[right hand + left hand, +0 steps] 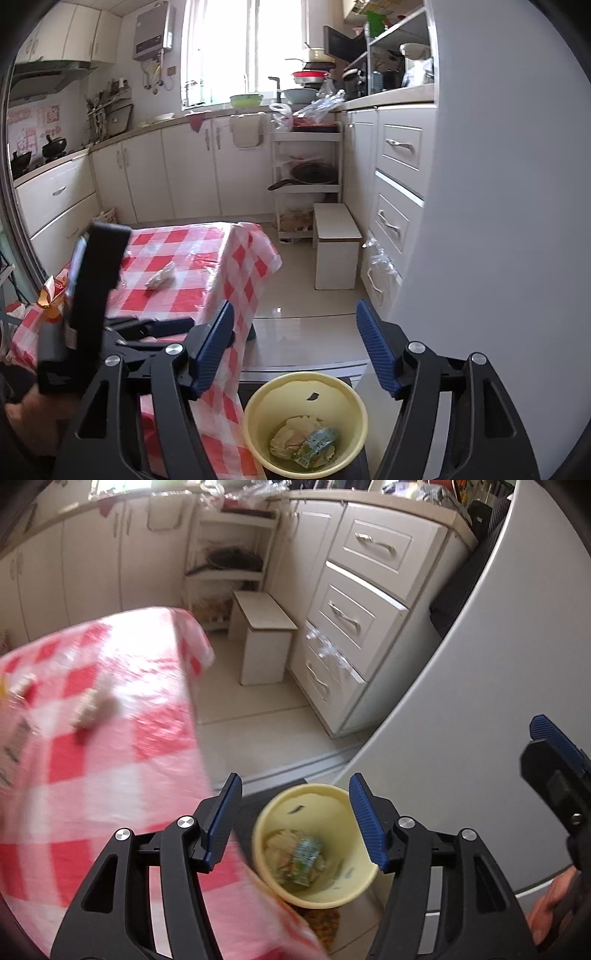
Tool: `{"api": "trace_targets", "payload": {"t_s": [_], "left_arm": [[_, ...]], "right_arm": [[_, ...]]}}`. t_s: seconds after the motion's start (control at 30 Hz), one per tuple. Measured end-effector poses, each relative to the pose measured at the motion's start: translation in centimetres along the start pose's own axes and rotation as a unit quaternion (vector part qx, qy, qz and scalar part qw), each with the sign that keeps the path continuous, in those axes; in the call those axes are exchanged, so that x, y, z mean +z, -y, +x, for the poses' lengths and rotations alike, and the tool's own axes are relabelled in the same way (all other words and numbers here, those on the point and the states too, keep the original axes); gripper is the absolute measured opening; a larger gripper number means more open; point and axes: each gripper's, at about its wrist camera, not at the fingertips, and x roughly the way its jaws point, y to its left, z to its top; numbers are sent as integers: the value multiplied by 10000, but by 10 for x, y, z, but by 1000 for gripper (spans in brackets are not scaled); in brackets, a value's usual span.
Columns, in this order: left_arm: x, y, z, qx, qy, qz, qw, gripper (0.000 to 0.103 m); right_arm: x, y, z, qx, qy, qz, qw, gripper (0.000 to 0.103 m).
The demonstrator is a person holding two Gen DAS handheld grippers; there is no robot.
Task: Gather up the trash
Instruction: 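Drop the carton and tissue into the yellow bucket, opening both tools, then grasp an orange peel with the left tool and another with the right tool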
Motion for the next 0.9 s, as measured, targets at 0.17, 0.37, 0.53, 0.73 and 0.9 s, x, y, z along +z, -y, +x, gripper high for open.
{"api": "trace_targets", "payload": {"t_s": [0.17,0.37,0.53,0.73,0.9], "left_arm": [[8,-32,-26,258,180,-62,9995,59],[13,-78,-58,572,401,-271,9972,60],[17,-113,-78,736,511,-514,9946,61],[18,-138,-97,932,660,-525,9921,63],[16,-171,-114,1132,714,-637,9889,64]], "right_arm": [[6,-24,10,135,-39,-246,9996,69],[11,-61,27,339,-171,-601,9975,70],[8,-101,44,399,-338,-1132,9922,71],[2,-144,60,516,-506,-1667,9834,72],[2,-173,72,752,-654,-1830,9780,72]]}}
